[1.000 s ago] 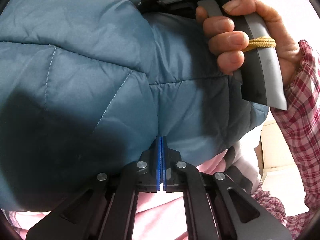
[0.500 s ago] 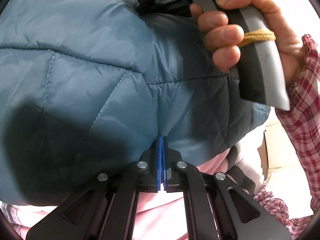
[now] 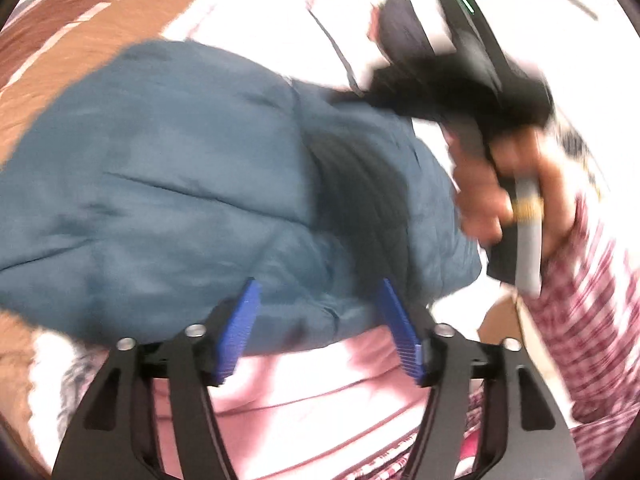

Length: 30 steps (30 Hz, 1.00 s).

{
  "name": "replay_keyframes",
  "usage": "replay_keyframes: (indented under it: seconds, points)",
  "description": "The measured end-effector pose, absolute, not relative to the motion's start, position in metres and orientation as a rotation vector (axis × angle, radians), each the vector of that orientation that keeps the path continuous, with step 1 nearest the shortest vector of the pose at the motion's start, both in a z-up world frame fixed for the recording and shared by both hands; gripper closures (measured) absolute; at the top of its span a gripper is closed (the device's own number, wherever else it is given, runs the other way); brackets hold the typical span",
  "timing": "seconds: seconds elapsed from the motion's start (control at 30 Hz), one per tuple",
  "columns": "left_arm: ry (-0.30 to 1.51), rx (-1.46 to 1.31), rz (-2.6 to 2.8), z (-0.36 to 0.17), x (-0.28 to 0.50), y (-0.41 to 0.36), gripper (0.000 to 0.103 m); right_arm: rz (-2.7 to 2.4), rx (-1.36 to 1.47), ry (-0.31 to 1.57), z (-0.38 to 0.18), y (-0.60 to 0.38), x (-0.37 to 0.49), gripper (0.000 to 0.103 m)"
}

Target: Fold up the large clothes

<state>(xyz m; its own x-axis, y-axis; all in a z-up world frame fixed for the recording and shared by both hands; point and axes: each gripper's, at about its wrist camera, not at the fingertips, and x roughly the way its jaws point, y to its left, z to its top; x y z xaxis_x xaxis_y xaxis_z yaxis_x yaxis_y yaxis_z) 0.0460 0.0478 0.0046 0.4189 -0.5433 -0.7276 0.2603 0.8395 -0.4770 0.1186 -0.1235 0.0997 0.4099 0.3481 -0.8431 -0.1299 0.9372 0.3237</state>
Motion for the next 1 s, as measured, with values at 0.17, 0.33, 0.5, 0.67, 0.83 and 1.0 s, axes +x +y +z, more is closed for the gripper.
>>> replay_keyframes:
  seconds: [0.17, 0.33, 0.5, 0.67, 0.83, 1.0]
  points:
    - [0.951, -0.519, -0.317, 0.012, 0.030, 0.135, 0.027, 0.357, 0.252, 1.082, 0.111, -0.127, 0.073, 0.098]
    - [0.925, -0.746, -0.129, -0.015, 0.025, 0.204, 0.020, 0.412, 0.241, 1.115, 0.101, -0.119, 0.020, 0.098]
    - [0.956, -0.928, -0.042, -0.052, 0.034, 0.220, 0.020, 0.440, 0.211, 1.179, 0.079, -0.105, -0.016, 0.098]
    - [0.980, -0.957, -0.026, -0.074, 0.052, 0.227, 0.020, 0.390, 0.239, 1.121, 0.089, -0.114, -0.004, 0.098]
    - [0.994, -1.046, -0.057, -0.090, 0.070, 0.232, 0.019, 0.369, 0.263, 1.138, 0.084, -0.115, 0.025, 0.098]
    - [0.972, -1.073, -0.107, -0.094, 0.073, 0.223, 0.040, 0.409, 0.294, 1.238, 0.057, -0.102, 0.029, 0.098]
